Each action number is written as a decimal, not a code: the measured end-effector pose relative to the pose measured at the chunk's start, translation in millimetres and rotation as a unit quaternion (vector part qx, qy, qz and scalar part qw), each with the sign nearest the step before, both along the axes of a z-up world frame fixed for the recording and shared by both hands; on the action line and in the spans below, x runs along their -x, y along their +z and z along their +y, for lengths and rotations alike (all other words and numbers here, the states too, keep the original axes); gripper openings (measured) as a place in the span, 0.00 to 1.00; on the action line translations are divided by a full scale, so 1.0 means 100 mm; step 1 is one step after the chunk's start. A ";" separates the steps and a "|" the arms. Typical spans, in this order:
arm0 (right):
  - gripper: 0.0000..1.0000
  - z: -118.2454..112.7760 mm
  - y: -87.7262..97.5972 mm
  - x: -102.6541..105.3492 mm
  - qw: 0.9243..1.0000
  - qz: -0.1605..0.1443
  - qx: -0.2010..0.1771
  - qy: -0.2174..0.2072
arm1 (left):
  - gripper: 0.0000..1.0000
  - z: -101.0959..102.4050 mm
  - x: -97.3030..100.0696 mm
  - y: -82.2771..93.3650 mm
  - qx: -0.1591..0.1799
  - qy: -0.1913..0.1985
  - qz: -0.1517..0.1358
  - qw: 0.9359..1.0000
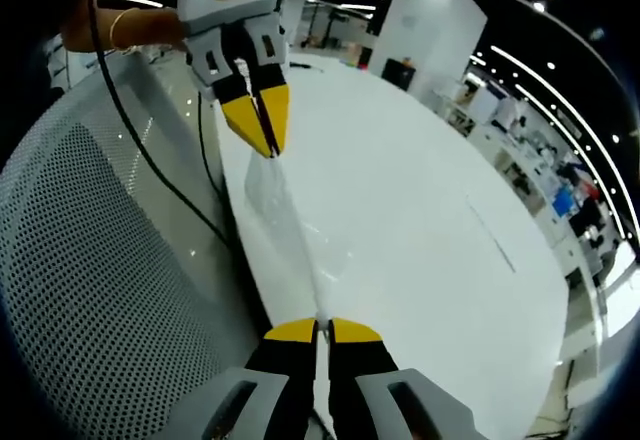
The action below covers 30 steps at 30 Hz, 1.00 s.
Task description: Open the resealable bag by pulling the two sides of the seal apart until the entire bag opening is separated and visibly accessible.
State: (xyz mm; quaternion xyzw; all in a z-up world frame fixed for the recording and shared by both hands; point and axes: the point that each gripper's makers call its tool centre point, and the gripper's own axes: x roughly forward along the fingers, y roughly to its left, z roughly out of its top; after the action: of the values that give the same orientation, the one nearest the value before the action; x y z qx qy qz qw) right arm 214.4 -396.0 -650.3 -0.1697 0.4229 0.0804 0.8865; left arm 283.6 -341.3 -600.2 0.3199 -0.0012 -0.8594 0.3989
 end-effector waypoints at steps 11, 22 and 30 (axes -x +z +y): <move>0.00 0.04 0.00 -0.01 1.000 0.002 0.016 0.022 | 0.10 -0.05 0.07 0.16 0.013 -0.009 -0.007 1.000; 0.00 0.11 0.04 -0.07 0.997 -0.008 0.048 0.062 | 0.20 -0.17 0.05 0.12 -0.009 0.005 -0.012 1.000; 0.00 0.14 0.05 -0.08 0.994 -0.006 0.065 0.083 | 0.30 -0.23 0.14 0.02 -0.028 -0.004 -0.026 0.999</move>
State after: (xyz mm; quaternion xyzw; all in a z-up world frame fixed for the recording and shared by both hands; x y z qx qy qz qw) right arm 222.1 -382.4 -645.2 -0.2616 0.4060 0.1252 0.8666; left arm 270.0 -364.4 -598.2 0.3536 0.0114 -0.8518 0.3865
